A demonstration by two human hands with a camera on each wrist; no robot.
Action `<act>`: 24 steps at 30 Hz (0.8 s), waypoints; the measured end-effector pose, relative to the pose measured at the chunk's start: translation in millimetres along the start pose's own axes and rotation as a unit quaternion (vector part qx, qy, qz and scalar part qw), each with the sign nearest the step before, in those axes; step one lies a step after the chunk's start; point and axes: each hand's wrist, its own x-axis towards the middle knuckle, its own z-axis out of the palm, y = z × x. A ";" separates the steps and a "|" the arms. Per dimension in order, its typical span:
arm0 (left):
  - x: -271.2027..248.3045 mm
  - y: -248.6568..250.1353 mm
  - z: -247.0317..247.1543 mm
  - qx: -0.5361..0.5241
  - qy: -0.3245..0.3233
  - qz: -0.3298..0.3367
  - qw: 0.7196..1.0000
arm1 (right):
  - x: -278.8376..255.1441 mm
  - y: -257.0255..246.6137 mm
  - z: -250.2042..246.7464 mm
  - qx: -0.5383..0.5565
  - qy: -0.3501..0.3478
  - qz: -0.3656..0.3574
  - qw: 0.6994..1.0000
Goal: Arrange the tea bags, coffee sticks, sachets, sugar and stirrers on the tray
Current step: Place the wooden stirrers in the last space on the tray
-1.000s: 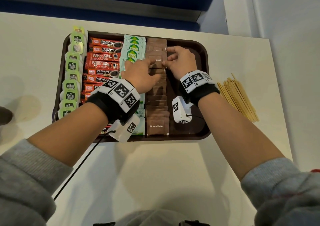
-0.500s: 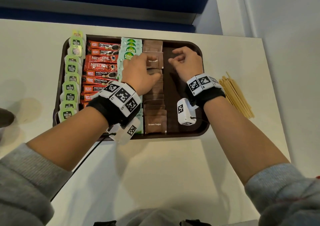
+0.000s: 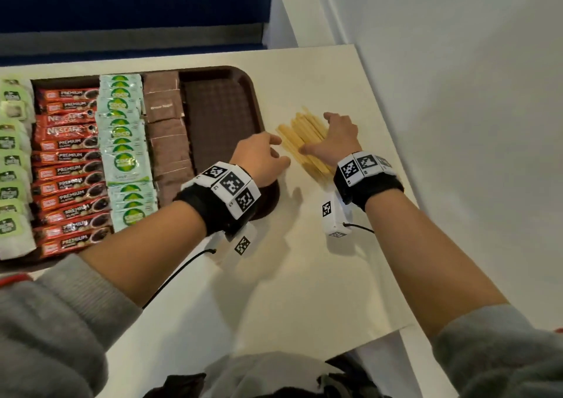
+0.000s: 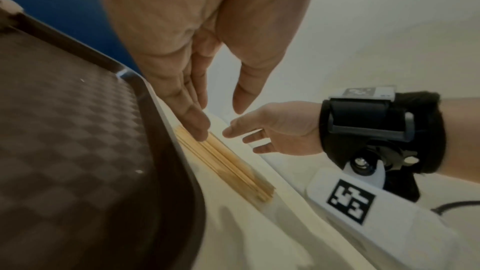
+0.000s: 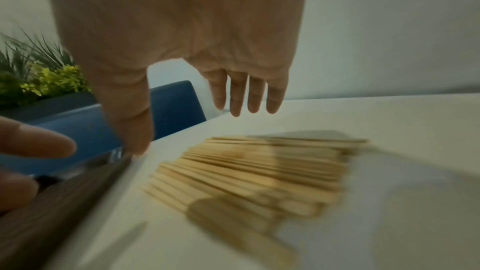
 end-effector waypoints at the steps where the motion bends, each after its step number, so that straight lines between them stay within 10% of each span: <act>1: 2.2 5.3 10.9 0.000 -0.006 -0.014 1.000 | -1.3 11.2 -1.4 -0.033 -0.021 0.011 0.999; 24: 38.2 38.1 64.1 -0.069 -0.028 -0.094 0.993 | 5.9 18.4 11.3 -0.116 -0.043 -0.133 0.983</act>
